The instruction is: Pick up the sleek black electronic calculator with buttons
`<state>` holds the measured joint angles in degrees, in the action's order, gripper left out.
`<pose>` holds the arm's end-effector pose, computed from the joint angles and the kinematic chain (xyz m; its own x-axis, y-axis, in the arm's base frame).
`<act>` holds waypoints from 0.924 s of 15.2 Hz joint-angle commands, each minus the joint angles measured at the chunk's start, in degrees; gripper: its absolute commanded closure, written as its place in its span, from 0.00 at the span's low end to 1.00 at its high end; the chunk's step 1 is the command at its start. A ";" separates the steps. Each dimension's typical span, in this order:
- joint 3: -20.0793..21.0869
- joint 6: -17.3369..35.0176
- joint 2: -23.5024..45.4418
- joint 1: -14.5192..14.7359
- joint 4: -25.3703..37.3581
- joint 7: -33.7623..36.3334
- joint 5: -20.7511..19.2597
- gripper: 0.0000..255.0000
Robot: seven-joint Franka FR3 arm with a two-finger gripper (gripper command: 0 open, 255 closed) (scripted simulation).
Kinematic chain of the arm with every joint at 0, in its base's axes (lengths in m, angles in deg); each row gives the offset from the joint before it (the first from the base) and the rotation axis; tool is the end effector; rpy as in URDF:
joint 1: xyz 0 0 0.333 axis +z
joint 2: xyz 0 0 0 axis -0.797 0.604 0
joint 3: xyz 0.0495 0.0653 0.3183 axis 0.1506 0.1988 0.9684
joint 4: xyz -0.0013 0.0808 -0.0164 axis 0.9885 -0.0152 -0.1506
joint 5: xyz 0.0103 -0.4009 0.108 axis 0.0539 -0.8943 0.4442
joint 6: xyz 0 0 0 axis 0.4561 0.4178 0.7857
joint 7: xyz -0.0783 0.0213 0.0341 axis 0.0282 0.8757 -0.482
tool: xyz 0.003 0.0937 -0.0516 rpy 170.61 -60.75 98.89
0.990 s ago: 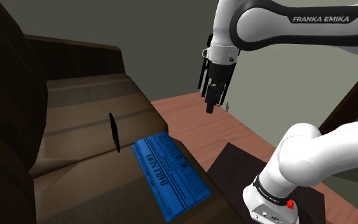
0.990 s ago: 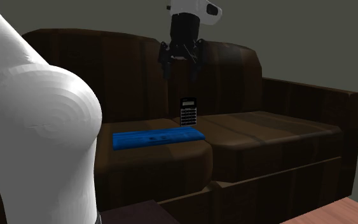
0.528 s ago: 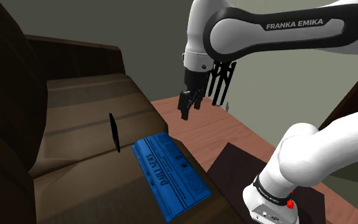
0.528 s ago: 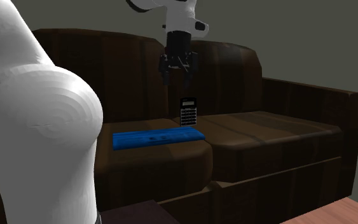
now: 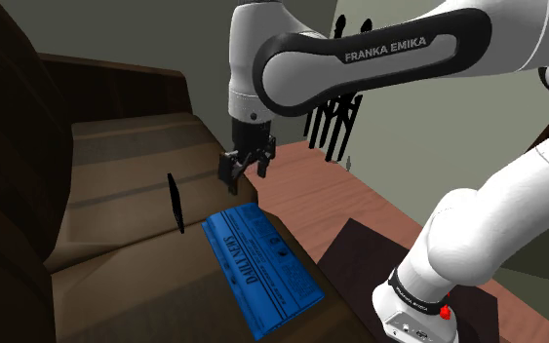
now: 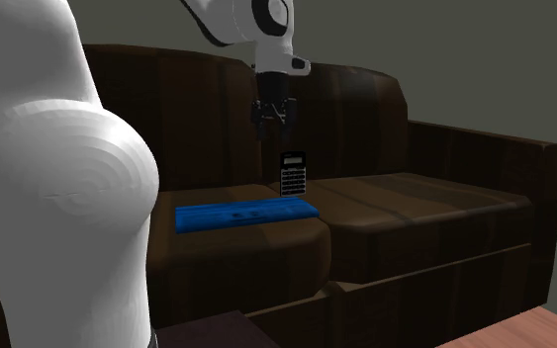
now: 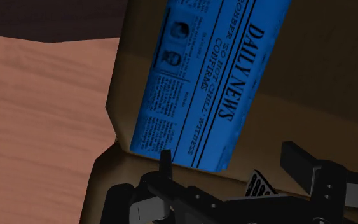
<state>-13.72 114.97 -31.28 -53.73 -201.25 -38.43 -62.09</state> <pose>0.4420 0.2074 0.4937 0.9993 -0.0272 -0.0268 -0.0277 -0.9994 -0.0215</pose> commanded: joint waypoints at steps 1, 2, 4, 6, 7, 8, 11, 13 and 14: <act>1.94 1.32 4.42 -0.41 3.57 4.18 -1.89 0.00; 2.88 1.91 6.68 -0.49 5.34 6.35 -3.04 0.00; 4.53 2.81 11.36 -0.44 9.17 10.79 -5.77 0.00; 5.81 3.26 16.25 -0.02 13.37 15.30 -8.95 0.00; 6.28 3.30 18.76 0.35 15.63 17.53 -10.66 0.00; 6.61 3.22 21.30 0.88 18.00 19.73 -12.42 0.00; 6.79 2.20 29.04 3.23 25.83 25.87 -17.71 0.00; 6.53 2.79 29.81 3.64 25.93 26.39 -18.19 0.00; 6.47 3.49 30.00 3.67 25.38 26.50 -18.33 0.00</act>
<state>-7.20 117.88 -1.78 -50.25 -175.74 -12.41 -80.03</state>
